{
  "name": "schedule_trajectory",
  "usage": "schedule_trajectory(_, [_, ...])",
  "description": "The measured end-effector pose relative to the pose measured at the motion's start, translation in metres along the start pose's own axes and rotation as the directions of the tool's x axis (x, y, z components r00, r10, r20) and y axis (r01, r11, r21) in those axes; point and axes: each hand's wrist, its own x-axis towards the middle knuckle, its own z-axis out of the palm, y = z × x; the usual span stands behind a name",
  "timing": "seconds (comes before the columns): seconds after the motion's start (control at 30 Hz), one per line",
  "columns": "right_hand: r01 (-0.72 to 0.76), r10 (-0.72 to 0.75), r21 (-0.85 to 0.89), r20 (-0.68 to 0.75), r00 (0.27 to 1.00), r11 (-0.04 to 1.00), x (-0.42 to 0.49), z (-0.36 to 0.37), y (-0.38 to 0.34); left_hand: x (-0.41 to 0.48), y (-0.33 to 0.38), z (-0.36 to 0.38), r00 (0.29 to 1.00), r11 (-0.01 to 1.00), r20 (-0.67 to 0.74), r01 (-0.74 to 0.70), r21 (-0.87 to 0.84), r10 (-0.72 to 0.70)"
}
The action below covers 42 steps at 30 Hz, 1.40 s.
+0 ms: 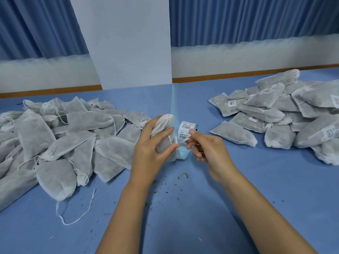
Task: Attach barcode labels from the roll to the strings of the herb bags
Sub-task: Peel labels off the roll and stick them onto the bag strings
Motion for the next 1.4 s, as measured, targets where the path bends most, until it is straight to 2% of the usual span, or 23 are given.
schedule_trajectory(0.2, [-0.14, 0.135, 0.034, 0.111, 0.985, 0.99, 0.0, -0.006, -0.001, 0.001, 0.0, -0.002, 1.0, 0.999, 0.004, -0.029, 0.029, 0.029])
schedule_trajectory(0.33, [-0.141, 0.136, 0.023, 0.137, 0.981, 0.99, 0.0, -0.008, -0.003, 0.001, -0.001, -0.003, 0.998, 0.997, 0.043, -0.05, 0.06, 0.047])
schedule_trajectory(0.53, [-0.06, 0.06, 0.003, 0.088, 0.994, 0.998, 0.004, -0.016, -0.004, 0.003, 0.008, -0.008, 0.993, 0.996, 0.076, 0.091, 0.0, -0.091])
schedule_trajectory(0.67, [0.041, -0.034, 0.088, -0.072, 0.997, 0.995, 0.01, -0.029, -0.012, 0.005, 0.007, -0.016, 0.967, 0.964, -0.051, 0.245, -0.103, -0.251])
schedule_trajectory(0.77, [0.157, -0.156, 0.156, -0.015, 0.988, 0.975, 0.005, -0.023, -0.012, 0.005, 0.008, -0.015, 0.942, 0.934, -0.068, 0.314, -0.169, -0.329])
schedule_trajectory(0.87, [0.236, -0.255, 0.167, 0.107, 0.961, 0.957, -0.002, -0.009, -0.008, 0.004, 0.013, -0.01, 0.934, 0.912, -0.015, 0.347, -0.218, -0.358])
schedule_trajectory(0.97, [0.3, -0.334, 0.205, 0.157, 0.929, 0.932, -0.004, -0.003, -0.004, 0.006, 0.015, -0.009, 0.936, 0.898, 0.041, 0.348, -0.271, -0.35])
schedule_trajectory(1.03, [0.379, -0.402, 0.16, 0.157, 0.902, 0.912, -0.005, 0.002, -0.002, 0.006, 0.016, -0.01, 0.939, 0.884, 0.059, 0.34, -0.321, -0.339])
schedule_trajectory(1.17, [0.515, -0.5, -0.076, 0.152, 0.852, 0.854, -0.011, 0.012, 0.005, 0.004, 0.017, -0.009, 0.944, 0.871, 0.089, 0.328, -0.365, -0.318])
schedule_trajectory(1.27, [0.546, -0.535, -0.162, 0.109, 0.838, 0.822, -0.014, 0.014, 0.008, 0.003, 0.017, -0.007, 0.939, 0.854, 0.111, 0.342, -0.391, -0.325])
schedule_trajectory(1.4, [0.542, -0.538, -0.194, 0.077, 0.839, 0.818, -0.018, 0.015, 0.007, 0.002, 0.017, -0.002, 0.938, 0.86, 0.1, 0.346, -0.375, -0.333])
